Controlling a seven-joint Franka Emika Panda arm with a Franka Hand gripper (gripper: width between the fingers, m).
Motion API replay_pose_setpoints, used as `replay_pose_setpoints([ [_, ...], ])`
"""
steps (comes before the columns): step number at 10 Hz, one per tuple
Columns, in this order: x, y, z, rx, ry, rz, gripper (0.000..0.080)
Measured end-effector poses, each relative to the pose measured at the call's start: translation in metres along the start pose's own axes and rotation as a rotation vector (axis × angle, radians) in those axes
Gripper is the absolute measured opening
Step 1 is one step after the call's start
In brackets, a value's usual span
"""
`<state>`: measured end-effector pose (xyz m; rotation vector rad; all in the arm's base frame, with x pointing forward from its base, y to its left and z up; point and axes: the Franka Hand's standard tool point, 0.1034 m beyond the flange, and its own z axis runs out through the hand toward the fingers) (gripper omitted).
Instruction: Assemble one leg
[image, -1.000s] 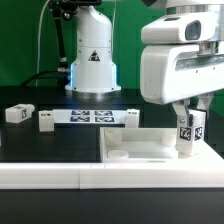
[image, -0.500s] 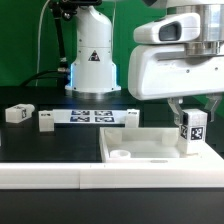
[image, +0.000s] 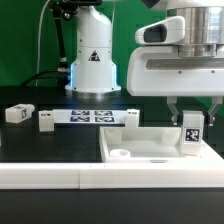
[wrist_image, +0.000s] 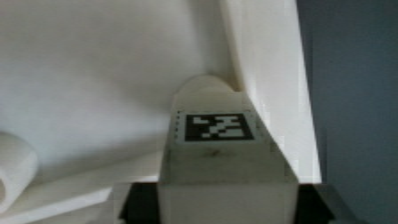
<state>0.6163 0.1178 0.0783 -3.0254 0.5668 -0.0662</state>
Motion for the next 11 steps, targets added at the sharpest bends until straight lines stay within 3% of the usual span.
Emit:
replay_pose_setpoints([
  [3, -0.0005, 0.0004, 0.0002, -0.016, 0.01, 0.294, 0.0291],
  [8, -0.0002, 0.0022, 0.0003, -0.003, -0.01, 0.583, 0.0291],
  [9, -0.0007, 0.0011, 0.0003, -0.002, -0.01, 0.582, 0.0388],
  [10, -0.0008, 0.0007, 0.0003, -0.001, -0.01, 0.551, 0.0388],
  [11, -0.0007, 0.0002, 0.0002, 0.001, -0.008, 0.495, 0.0565],
])
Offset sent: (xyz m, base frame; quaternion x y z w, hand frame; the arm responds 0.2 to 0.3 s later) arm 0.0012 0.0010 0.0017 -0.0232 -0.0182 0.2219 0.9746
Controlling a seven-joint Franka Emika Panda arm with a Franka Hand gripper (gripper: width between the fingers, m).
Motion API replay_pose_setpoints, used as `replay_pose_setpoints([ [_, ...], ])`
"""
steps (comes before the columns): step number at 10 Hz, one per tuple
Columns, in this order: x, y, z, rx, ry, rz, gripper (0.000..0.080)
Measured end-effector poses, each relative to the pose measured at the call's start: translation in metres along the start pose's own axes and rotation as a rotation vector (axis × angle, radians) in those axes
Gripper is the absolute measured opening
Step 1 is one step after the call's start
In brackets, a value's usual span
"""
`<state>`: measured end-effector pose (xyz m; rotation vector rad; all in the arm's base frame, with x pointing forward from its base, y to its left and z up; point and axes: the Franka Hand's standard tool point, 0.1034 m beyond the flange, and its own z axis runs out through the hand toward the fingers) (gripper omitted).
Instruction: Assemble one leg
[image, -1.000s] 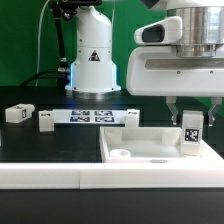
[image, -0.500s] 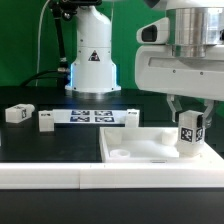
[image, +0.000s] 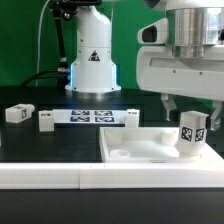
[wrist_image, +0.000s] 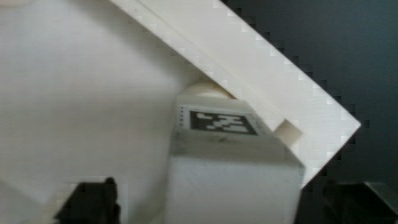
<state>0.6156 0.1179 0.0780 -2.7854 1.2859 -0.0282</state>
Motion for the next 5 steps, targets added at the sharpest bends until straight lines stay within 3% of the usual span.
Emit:
replay_pose_setpoints([
  [1, -0.0034, -0.0018, 0.0003, 0.0, 0.0, -0.007, 0.0632],
  [3, -0.0081, -0.0036, 0.0003, -0.008, -0.006, -0.203, 0.0644],
  [4, -0.0133, -0.0043, 0.0005, -0.033, -0.028, -0.282, 0.0649],
  [5, -0.0125, -0.0066, -0.0001, -0.027, -0.027, -0.398, 0.0649],
])
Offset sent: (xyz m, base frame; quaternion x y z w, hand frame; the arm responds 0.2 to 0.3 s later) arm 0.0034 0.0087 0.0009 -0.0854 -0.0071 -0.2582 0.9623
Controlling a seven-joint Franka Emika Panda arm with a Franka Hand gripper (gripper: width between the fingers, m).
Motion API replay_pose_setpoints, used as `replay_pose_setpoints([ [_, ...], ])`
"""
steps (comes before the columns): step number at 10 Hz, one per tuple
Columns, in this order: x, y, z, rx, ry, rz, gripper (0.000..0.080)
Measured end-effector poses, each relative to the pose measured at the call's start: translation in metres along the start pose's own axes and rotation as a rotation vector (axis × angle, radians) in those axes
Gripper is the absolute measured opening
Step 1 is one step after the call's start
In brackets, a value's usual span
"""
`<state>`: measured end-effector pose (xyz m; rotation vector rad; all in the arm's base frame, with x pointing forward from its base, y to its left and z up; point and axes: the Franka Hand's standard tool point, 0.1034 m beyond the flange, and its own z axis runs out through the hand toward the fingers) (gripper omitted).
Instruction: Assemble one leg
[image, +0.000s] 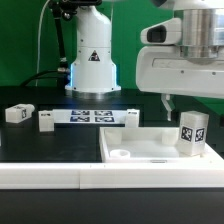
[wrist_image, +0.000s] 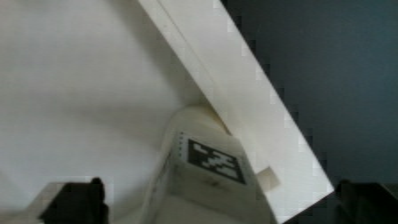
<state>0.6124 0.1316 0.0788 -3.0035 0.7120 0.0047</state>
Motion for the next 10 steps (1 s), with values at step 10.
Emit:
replay_pose_setpoints([
  [10, 0.0045, 0.0032, -0.0009, -0.033, 0.011, -0.893, 0.0649],
])
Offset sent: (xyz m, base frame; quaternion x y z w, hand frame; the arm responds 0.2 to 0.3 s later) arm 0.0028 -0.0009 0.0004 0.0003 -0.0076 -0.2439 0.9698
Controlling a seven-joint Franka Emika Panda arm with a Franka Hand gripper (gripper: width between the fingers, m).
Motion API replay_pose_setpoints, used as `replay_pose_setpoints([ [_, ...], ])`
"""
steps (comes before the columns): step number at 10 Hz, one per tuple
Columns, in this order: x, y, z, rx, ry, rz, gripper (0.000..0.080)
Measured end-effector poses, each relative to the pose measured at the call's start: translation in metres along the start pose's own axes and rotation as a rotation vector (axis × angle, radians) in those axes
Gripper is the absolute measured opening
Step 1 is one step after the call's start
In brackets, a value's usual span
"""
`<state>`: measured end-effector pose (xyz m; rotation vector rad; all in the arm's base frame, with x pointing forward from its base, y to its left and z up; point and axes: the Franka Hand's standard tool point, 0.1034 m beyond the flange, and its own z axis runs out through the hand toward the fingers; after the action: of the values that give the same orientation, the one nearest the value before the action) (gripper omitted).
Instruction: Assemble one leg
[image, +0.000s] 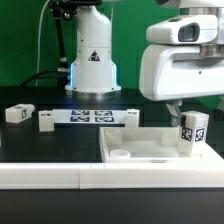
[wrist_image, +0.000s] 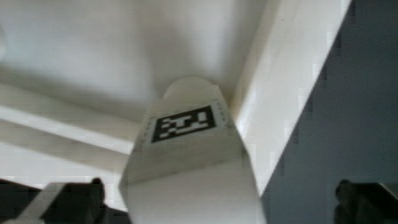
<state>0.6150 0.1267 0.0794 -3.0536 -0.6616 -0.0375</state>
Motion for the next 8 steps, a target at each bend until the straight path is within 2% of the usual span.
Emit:
replay_pose_setpoints([
  [3, -0.0017, 0.0017, 0.0011, 0.002, -0.002, -0.051, 0.0649],
  [4, -0.0017, 0.0018, 0.0012, 0.002, -0.002, -0.051, 0.0526],
  [5, -0.0017, 0.0018, 0.0012, 0.002, -0.002, -0.051, 0.0526],
  [6, -0.0017, 0.0017, 0.0012, 0.003, -0.002, -0.043, 0.0391],
  [7, -0.0017, 0.0024, 0.0011, 0.002, -0.002, -0.03, 0.0291],
  [8, -0.0018, 0.0025, 0.0011, 0.002, -0.002, -0.03, 0.0291],
])
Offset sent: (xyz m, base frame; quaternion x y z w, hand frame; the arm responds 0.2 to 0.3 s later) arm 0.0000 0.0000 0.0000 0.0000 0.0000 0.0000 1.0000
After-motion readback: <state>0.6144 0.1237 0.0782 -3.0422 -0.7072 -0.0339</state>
